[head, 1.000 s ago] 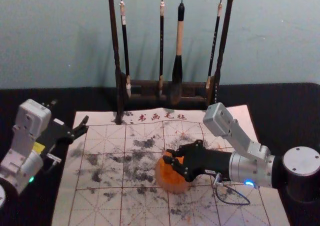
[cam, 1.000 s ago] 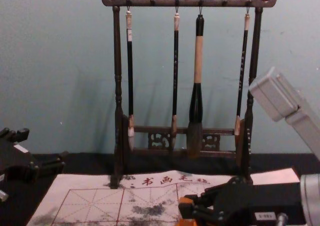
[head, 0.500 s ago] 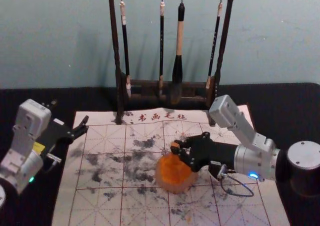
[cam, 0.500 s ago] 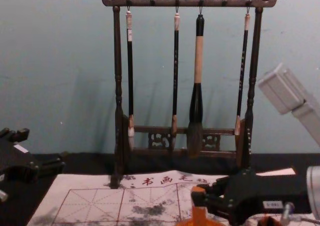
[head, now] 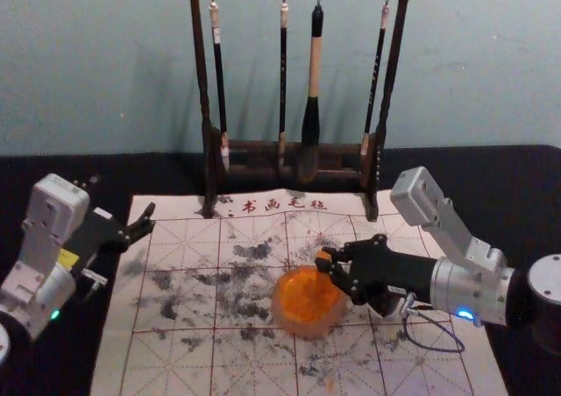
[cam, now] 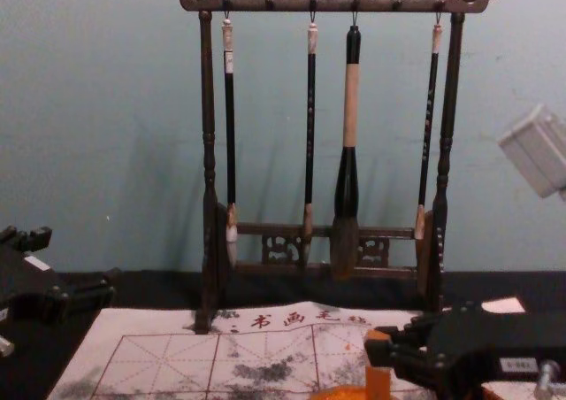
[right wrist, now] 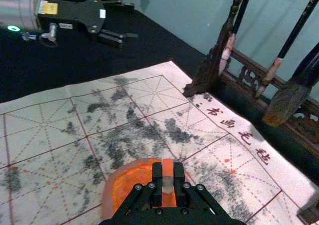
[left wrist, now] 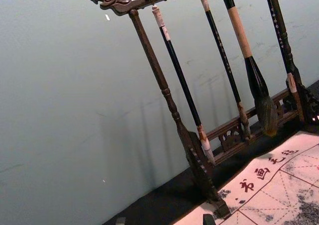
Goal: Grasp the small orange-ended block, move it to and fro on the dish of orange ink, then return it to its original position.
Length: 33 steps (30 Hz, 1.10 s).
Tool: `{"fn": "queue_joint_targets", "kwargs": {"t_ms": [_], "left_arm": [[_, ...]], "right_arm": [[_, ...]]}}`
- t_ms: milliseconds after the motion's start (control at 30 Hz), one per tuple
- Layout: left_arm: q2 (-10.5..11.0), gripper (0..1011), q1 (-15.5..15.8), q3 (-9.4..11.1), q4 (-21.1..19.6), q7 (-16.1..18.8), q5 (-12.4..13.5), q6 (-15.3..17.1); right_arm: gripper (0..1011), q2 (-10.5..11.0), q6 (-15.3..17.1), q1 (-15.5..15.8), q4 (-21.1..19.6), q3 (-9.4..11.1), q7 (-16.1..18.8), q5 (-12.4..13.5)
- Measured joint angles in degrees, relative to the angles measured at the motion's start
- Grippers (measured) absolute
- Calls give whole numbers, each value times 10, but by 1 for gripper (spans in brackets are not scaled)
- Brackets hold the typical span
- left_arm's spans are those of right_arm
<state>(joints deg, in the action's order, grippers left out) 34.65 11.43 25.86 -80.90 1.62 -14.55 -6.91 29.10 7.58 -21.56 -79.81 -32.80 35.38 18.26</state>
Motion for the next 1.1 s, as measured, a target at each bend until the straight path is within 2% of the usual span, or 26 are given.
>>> {"fn": "queue_joint_targets", "kwargs": {"t_ms": [233, 467, 767, 1100], "left_arm": [[0, 1001, 0, 0, 0, 0, 0, 0], [0, 1001, 0, 0, 0, 0, 0, 0], [0, 1001, 0, 0, 0, 0, 0, 0], [0, 1001, 0, 0, 0, 0, 0, 0]], "right_arm": [[92, 15, 3, 18, -27, 2, 6, 10], [92, 19, 3, 23, -38, -4, 14, 16], [92, 10, 3, 15, -33, -17, 17, 17], [92, -8, 6, -6, -8, -29, 17, 12]]}}
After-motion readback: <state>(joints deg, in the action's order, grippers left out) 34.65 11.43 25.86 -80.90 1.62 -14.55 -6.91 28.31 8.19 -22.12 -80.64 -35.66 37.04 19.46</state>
